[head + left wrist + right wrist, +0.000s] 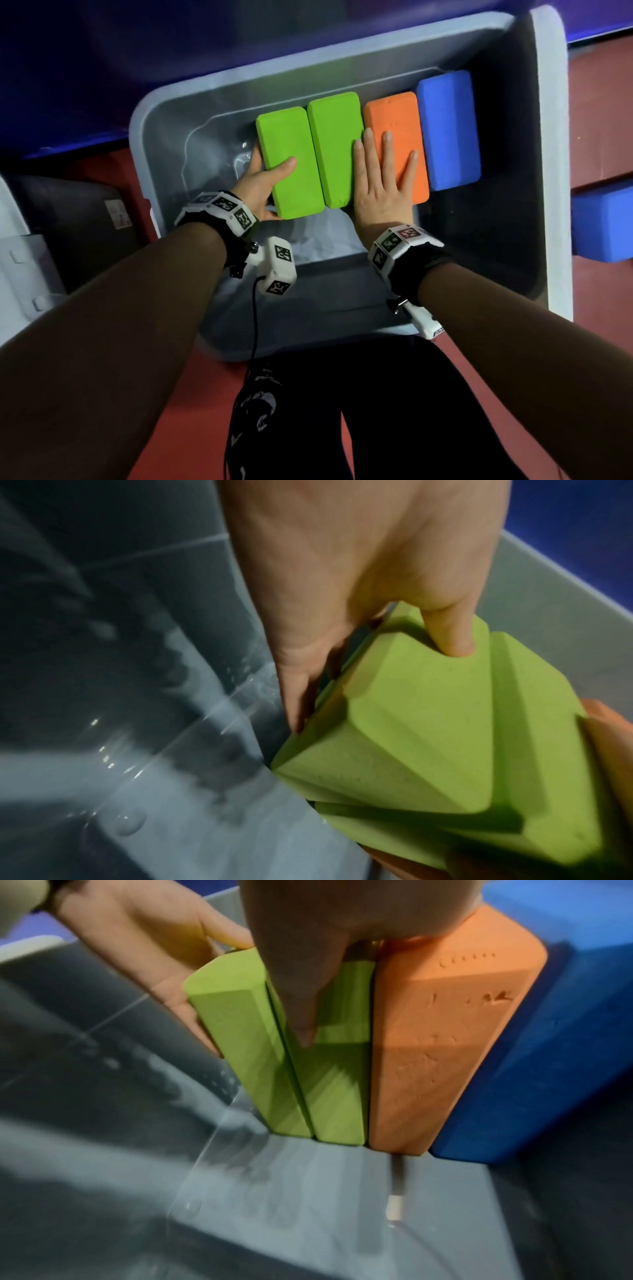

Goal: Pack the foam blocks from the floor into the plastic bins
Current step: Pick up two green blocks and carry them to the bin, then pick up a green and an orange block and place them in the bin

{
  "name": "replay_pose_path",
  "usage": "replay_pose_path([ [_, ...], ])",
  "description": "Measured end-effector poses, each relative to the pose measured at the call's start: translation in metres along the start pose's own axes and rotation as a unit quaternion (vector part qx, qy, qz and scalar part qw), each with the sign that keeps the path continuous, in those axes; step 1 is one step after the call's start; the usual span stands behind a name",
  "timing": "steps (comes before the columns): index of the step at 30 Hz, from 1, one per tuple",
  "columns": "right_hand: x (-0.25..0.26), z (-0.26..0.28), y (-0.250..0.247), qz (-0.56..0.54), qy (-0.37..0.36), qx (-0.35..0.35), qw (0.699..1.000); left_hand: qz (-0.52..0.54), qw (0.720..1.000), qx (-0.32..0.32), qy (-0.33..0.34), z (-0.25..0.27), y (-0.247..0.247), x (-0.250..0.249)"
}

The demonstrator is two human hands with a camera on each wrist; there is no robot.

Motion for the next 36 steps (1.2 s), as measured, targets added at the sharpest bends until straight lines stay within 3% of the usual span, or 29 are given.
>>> replay_pose_path([
  [6, 0.003, -0.021, -0.006, -0.063, -0.014, 0.124, 0.99, -0.001, 0.994, -0.101, 0.041, 0.001, -0.008, -0.009],
  [10, 0.005, 0.004, -0.008, -0.075, -0.05, 0.199, 0.976, -0.039, 0.991, -0.128, 0.028, 0.003, -0.01, -0.002],
  [13, -0.007, 0.031, -0.013, -0.109, -0.027, 0.22, 0.969, -0.089, 0.983, -0.154, 0.046, -0.004, -0.017, -0.005],
  [18, -0.03, 0.086, -0.027, -0.147, 0.039, 0.293, 0.944, -0.215, 0.956, -0.179, 0.081, 0.056, 0.007, -0.037],
  [23, -0.058, 0.134, -0.055, -0.222, 0.151, 0.325, 0.907, -0.415, 0.903, -0.084, 0.074, 0.104, 0.069, -0.046],
  [28, -0.099, 0.191, -0.066, -0.353, 0.285, 0.321, 0.831, -0.523, 0.839, 0.012, 0.149, 0.155, 0.164, -0.046],
  [31, -0.115, 0.239, -0.067, -0.401, 0.342, 0.308, 0.792, -0.568, 0.792, 0.081, 0.208, 0.182, 0.217, -0.03],
  [36, -0.137, 0.341, -0.058, -0.451, 0.447, 0.25, 0.731, -0.648, 0.706, 0.16, 0.237, 0.227, 0.294, 0.033],
])
Point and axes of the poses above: each hand's wrist, its own z-axis away from the middle knuckle, its own y-axis out of the palm, x = y × z, the point moved 10 cm from there along -z, towards the middle knuckle
